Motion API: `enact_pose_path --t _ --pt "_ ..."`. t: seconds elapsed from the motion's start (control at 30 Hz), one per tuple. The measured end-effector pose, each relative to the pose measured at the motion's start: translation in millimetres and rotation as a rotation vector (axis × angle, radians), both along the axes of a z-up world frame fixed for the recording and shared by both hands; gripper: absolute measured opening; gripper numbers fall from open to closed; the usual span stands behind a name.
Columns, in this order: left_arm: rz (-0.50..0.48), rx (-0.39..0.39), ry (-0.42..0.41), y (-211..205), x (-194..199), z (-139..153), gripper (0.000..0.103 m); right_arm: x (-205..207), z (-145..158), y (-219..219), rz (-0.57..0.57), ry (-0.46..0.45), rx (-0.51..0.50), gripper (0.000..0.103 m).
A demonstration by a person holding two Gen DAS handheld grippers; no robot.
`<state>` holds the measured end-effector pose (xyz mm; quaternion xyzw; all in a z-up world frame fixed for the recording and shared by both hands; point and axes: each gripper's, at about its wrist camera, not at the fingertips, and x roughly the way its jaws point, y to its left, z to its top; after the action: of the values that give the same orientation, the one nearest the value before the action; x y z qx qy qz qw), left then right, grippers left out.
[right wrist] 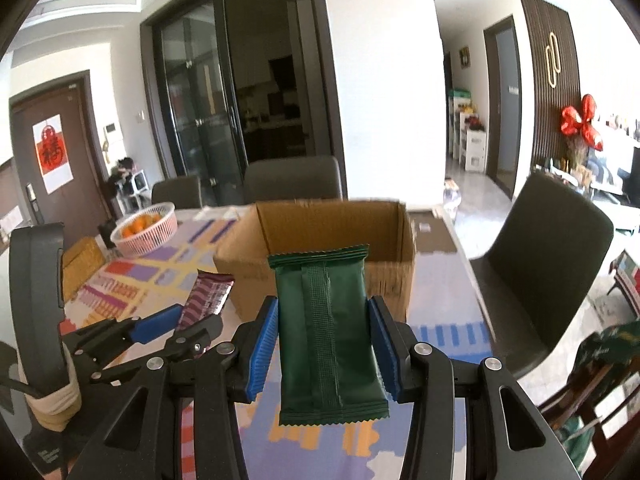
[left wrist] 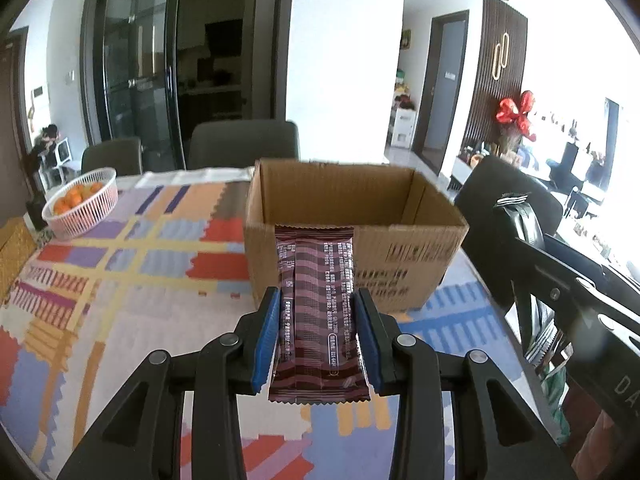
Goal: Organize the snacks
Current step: 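Carry the green pack and wafer bar into the box and open both tools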
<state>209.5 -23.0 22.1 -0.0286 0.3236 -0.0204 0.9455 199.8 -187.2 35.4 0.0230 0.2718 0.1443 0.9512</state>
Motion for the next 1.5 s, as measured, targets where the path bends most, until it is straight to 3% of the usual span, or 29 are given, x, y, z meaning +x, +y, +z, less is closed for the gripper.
enact_pose_path --t 0.47,0.7,1.07,1.5 --pt "-0.02 0.029 -0.085 -6 21 35 0.037 17 36 5 0.003 -0.07 0.01 0.046" --pt "-0.019 0.028 -0.08 -2 45 41 0.037 39 41 12 -0.043 -0.096 -0.06 0.046" --pt "-0.031 0.078 -0.054 -3 85 45 0.037 89 35 9 -0.035 -0.011 -0.002 0.046" --pt "-0.057 0.113 0.051 1 128 22 0.037 136 11 21 -0.012 0.098 -0.066 0.046"
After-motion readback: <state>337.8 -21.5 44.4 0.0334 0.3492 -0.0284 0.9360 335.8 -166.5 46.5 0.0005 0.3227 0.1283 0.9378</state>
